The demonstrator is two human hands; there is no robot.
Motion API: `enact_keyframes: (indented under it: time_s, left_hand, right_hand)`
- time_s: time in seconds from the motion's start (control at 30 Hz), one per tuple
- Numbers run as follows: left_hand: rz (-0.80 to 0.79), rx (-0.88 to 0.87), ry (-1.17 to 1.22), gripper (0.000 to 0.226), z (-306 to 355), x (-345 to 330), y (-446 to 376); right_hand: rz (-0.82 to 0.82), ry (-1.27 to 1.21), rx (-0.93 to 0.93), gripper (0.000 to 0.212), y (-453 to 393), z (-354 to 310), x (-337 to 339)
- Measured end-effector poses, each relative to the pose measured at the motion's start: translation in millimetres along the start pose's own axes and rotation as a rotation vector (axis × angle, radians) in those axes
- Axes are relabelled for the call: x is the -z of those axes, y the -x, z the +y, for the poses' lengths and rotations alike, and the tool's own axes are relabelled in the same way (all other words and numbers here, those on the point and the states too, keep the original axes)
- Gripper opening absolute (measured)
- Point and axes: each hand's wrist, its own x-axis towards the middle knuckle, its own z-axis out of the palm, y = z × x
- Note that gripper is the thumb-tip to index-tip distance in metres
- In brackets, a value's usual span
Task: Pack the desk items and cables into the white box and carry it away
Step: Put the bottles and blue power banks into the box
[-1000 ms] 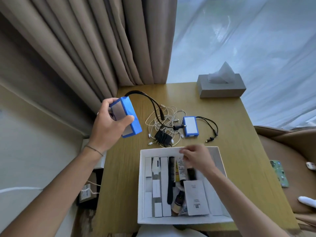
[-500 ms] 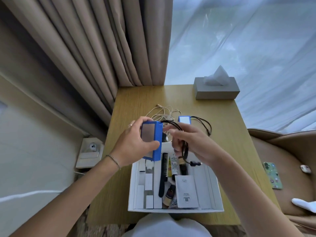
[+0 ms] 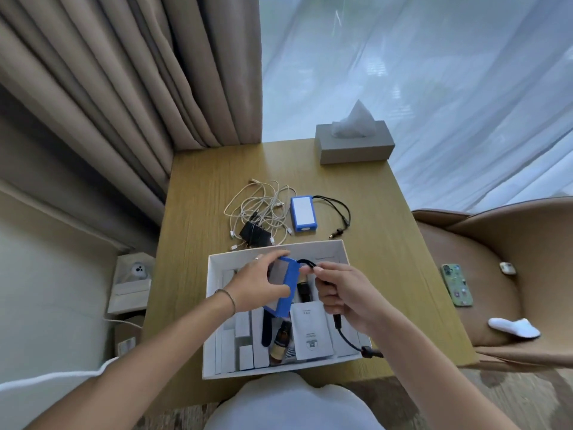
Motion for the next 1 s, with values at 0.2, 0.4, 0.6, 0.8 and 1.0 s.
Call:
enact_keyframes:
  time_s: [0.2,0.4,0.6,0.8,1.0]
  left_hand:
    - [-0.083,0.121,0.695,0.077,-1,-19,-4]
    - [-0.282,0.48,1.484,0.044,-9,-3,-2]
    - [-0.009,0.565,1.276,0.008,-15,-15,-18]
    - [0.027,0.582,1.26,0.022,-24,-28,-30]
    - [0.086,0.52,1.194,0.032,-25,-38,-43]
  right_hand:
    - [-0.079,0.267,0.083,0.029,2,-2,-18]
    - [-0.059,0.695,0.178,0.026,-3,-3,-24]
    - [-0.175,1.086,0.153,0.019,-12,9,-34]
    - [-0.156,1.44,0.097,0.029,-14,30,-36]
    - [-0.004,1.695,0.136,0.023,-12,36,-36]
